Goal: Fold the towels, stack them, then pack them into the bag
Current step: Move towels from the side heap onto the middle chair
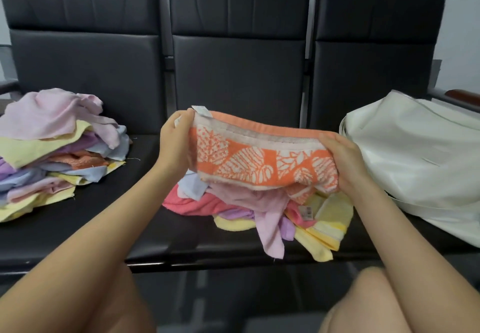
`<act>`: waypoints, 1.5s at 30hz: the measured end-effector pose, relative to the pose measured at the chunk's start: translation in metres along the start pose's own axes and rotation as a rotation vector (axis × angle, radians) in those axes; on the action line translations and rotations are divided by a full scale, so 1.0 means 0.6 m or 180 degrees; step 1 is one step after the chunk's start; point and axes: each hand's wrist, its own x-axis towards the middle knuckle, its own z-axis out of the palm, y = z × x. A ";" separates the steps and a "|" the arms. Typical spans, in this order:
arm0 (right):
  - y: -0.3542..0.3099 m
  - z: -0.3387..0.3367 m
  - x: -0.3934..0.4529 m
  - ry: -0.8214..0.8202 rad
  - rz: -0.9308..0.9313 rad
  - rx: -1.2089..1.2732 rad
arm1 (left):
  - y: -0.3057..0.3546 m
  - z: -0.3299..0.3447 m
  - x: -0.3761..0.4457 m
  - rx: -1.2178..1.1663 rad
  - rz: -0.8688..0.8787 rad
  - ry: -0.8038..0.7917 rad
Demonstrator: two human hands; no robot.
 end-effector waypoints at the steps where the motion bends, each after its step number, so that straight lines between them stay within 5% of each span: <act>1: -0.004 -0.005 -0.010 -0.0054 0.0043 -0.0040 | 0.003 0.000 -0.009 0.0022 -0.0120 -0.0067; 9: 0.006 -0.069 -0.075 -0.0351 0.0510 -0.0799 | -0.020 -0.016 -0.076 0.1241 -0.1244 -0.0949; 14: 0.051 -0.083 -0.072 -0.0592 0.0835 -0.1829 | -0.052 -0.019 -0.113 0.3054 -0.0872 -0.1452; 19: 0.075 -0.090 -0.048 -0.0346 0.0450 -0.2428 | -0.037 -0.024 -0.083 0.2009 -0.0707 -0.1111; 22: 0.054 -0.083 -0.042 -0.0151 0.0060 -0.2145 | -0.020 -0.008 -0.067 0.1397 -0.0892 -0.1034; 25: 0.051 -0.075 -0.032 -0.0252 0.0290 -0.1580 | -0.012 0.015 -0.056 0.0820 -0.1217 -0.0878; 31: 0.074 -0.073 -0.008 -0.0971 0.0293 -0.1883 | -0.034 0.026 -0.032 0.1931 -0.0336 -0.1125; 40: 0.084 -0.064 0.070 -0.0023 -0.0035 -0.1298 | -0.026 0.089 0.095 0.2391 0.0142 -0.1200; 45: 0.095 -0.033 0.137 -0.0116 0.0221 -0.1271 | -0.091 0.120 0.163 0.2310 -0.0388 -0.0903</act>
